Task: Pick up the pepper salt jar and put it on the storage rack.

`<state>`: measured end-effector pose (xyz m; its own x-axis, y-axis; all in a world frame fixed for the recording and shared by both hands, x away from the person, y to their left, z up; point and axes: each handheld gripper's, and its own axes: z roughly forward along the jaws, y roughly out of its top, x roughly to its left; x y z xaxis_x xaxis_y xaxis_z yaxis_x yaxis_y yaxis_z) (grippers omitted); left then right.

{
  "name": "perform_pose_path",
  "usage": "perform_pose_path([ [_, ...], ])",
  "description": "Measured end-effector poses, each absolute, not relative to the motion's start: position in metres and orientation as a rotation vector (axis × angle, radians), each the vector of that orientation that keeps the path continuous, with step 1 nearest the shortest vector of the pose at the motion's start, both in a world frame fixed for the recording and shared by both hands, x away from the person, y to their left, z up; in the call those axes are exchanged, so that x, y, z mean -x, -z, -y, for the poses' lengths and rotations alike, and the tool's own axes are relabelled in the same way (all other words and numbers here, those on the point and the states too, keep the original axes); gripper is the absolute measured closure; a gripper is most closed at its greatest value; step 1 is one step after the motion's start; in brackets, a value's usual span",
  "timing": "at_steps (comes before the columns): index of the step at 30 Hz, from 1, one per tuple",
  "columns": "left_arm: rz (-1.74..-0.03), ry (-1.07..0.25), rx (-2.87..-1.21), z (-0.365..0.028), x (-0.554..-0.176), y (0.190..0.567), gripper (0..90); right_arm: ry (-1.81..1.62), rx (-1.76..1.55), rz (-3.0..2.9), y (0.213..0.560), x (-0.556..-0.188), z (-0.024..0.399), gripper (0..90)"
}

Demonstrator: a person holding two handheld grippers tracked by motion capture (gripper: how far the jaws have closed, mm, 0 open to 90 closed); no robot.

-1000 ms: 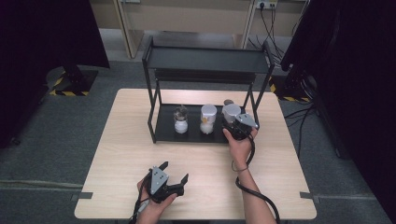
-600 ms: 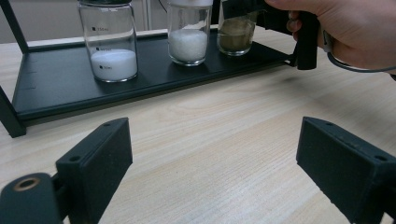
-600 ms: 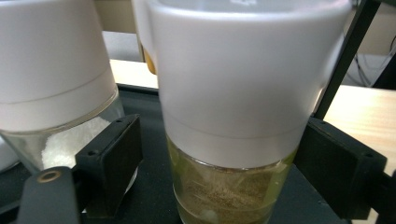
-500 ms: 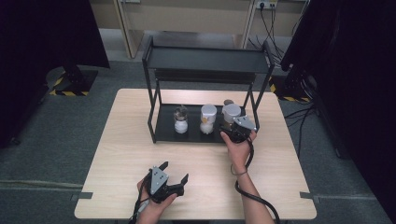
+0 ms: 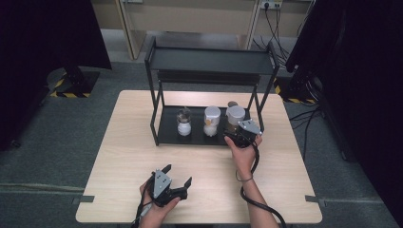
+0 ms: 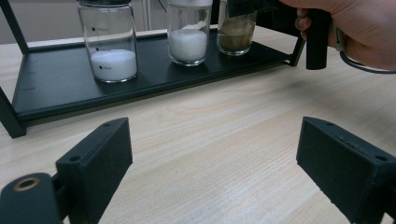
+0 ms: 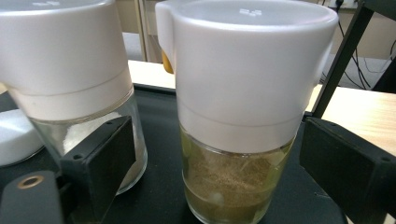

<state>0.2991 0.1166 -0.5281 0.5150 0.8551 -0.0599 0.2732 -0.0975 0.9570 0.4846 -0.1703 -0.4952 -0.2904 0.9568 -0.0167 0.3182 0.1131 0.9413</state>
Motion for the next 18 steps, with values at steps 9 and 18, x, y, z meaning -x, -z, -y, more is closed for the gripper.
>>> perform_pose_path([
  [9,-0.976,-0.652,-1.642,-0.116,-0.299,0.528,10.0,-1.195,-1.246,-1.722,0.493,-0.477,0.17,9.2],
  [18,-0.974,-0.651,-1.645,-0.116,-0.298,0.528,10.0,-1.193,-1.226,-1.732,0.493,-0.469,0.17,8.5],
])
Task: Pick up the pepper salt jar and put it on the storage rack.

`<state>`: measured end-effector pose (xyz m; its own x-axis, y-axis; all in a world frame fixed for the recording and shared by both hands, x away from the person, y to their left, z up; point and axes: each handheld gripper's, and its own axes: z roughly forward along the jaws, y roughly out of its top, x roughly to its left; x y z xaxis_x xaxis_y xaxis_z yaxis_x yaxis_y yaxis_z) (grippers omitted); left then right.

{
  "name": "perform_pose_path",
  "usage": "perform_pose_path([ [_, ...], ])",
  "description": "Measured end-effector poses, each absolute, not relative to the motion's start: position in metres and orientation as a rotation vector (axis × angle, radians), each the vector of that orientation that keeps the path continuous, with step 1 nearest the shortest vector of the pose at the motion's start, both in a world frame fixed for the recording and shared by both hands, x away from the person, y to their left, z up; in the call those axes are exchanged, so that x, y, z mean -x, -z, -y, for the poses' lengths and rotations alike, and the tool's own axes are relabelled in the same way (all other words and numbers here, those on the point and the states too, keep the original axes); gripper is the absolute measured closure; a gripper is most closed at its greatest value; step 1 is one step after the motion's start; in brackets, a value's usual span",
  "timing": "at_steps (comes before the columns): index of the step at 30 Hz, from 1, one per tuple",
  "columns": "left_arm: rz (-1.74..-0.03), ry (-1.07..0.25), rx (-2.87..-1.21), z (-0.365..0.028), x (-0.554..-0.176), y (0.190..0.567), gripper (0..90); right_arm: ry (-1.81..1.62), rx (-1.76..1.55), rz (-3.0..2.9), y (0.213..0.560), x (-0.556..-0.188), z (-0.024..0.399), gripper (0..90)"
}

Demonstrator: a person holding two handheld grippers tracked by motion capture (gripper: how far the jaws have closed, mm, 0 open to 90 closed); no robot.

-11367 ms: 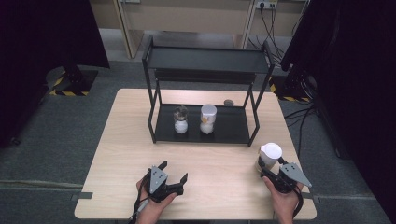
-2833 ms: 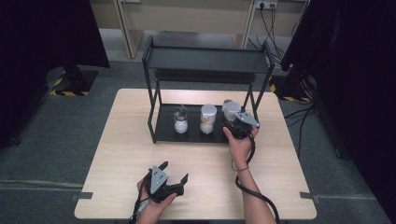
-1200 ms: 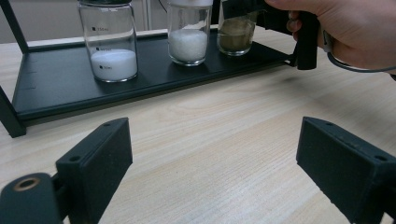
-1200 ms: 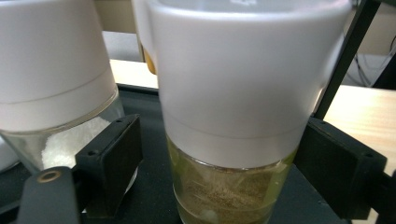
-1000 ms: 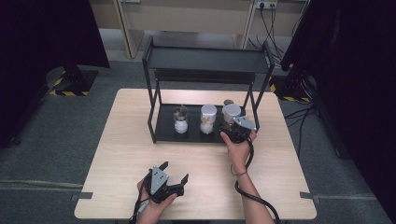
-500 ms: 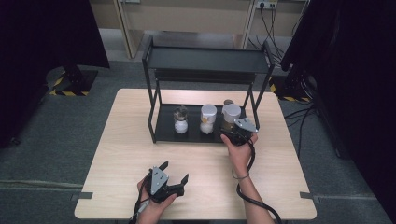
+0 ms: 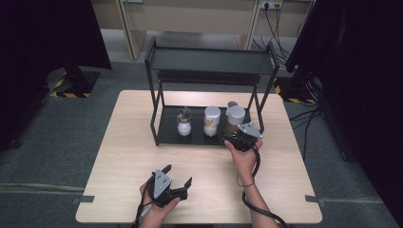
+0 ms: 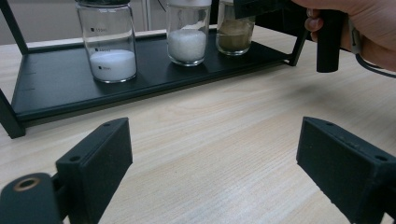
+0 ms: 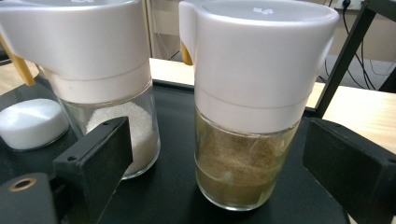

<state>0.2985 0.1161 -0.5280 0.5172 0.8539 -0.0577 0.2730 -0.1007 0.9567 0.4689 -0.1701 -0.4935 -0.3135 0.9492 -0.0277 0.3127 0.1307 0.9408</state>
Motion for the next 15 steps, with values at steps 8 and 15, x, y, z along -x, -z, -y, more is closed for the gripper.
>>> perform_pose_path([
  [8,-0.975,-0.65,-1.645,-0.116,-0.2982,0.528,9.9,-1.199,-1.218,-1.733,0.4921,-0.4659,0.1705,8.0],
  [15,-0.974,-0.651,-1.646,-0.1159,-0.2982,0.528,9.9,-1.202,-1.209,-1.741,0.4922,-0.4617,0.1699,6.9],
])
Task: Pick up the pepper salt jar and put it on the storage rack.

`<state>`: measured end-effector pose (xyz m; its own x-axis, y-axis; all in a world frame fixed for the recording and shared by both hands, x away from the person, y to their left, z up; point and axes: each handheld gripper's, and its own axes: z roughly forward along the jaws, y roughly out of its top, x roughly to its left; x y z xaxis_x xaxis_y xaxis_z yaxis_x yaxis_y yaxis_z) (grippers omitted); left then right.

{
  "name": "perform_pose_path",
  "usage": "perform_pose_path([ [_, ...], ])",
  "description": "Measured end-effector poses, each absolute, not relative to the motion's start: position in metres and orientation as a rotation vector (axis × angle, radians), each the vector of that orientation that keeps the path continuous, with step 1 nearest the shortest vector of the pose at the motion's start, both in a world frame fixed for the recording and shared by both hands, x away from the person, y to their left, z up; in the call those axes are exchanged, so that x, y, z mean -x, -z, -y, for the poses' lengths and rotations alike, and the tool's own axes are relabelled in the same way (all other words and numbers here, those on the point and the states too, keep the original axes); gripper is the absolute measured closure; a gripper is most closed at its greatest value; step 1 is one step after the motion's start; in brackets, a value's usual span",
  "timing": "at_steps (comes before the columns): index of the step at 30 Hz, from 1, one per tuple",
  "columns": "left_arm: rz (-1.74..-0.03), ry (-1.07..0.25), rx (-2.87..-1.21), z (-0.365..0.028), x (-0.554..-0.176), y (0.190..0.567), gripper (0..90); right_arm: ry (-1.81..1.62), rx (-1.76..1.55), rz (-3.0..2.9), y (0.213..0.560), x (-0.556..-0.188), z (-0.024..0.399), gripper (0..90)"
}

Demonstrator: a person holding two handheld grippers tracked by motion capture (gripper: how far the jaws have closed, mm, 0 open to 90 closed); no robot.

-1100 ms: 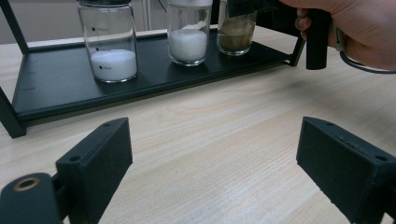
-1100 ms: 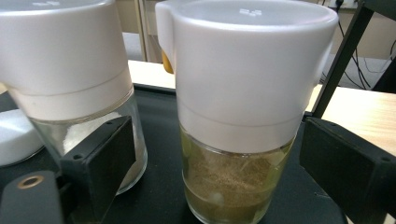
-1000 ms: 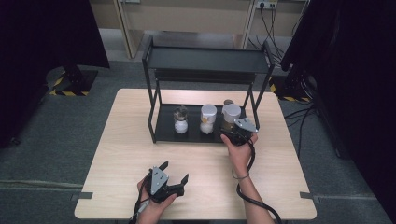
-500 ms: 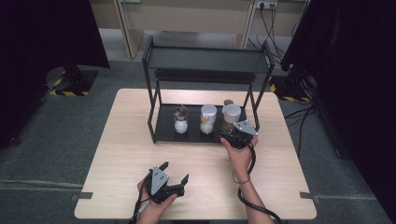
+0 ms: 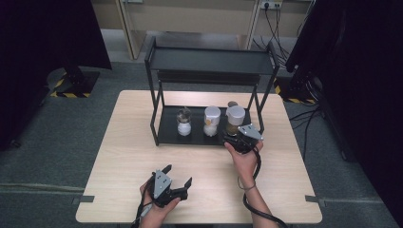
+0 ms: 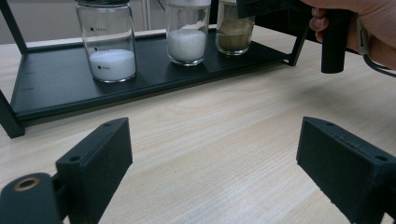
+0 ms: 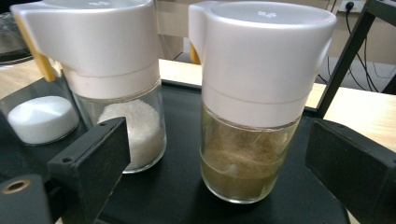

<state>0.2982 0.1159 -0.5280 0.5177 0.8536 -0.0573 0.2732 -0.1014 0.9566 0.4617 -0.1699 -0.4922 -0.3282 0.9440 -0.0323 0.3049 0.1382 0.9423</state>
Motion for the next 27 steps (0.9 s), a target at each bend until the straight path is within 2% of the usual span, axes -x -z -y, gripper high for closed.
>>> perform_pose_path([
  [27,-0.972,-0.656,-1.647,-0.115,-0.298,0.528,10.0,-1.203,-1.181,-1.764,0.49,-0.446,0.178,5.9],
])
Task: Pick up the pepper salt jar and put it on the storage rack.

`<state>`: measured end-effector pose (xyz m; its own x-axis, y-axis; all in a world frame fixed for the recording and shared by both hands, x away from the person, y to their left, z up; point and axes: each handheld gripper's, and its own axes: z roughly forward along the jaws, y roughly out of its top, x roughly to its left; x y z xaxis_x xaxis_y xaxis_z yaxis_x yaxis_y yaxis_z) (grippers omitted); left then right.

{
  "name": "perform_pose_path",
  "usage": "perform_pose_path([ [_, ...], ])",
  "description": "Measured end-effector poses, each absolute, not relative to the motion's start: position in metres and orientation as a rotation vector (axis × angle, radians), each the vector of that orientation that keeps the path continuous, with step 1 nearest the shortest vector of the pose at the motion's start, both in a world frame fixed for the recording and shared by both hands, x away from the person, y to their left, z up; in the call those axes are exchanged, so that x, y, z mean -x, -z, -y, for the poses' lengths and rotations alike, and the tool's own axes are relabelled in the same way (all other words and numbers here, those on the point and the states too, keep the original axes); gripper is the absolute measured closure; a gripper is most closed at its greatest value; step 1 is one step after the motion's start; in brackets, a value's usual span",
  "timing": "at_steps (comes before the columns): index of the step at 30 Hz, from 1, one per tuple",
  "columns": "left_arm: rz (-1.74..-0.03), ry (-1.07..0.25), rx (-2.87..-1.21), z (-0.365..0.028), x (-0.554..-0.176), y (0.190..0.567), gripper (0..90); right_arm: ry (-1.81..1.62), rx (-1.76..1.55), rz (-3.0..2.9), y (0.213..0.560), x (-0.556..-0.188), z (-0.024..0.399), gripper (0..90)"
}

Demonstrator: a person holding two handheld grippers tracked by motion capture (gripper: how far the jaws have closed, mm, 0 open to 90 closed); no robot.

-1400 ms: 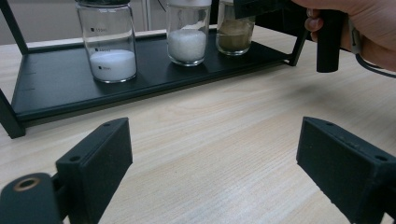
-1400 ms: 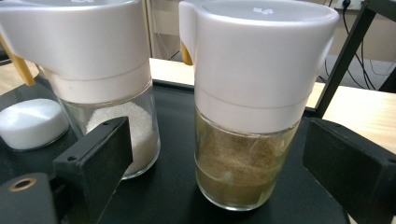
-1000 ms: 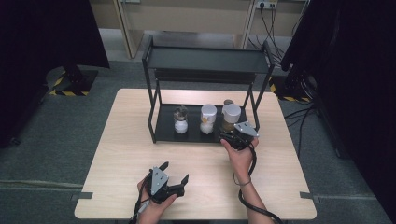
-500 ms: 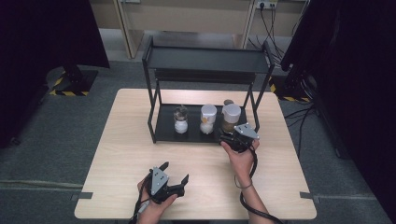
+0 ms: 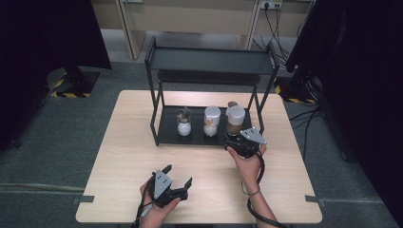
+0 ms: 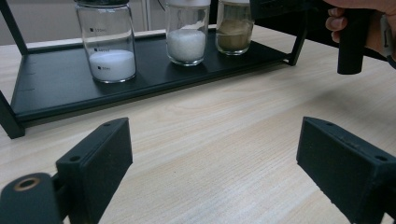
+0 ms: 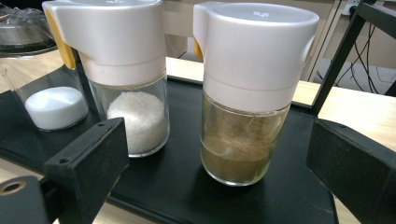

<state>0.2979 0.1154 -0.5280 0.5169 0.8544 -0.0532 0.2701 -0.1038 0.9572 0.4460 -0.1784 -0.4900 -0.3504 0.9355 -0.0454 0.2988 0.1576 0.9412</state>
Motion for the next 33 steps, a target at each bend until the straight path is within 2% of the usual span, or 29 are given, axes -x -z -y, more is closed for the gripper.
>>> perform_pose_path([
  [33,-0.969,-0.66,-1.646,-0.115,-0.297,0.528,10.0,-1.235,-1.156,-1.782,0.491,-0.419,0.188,4.6],
])
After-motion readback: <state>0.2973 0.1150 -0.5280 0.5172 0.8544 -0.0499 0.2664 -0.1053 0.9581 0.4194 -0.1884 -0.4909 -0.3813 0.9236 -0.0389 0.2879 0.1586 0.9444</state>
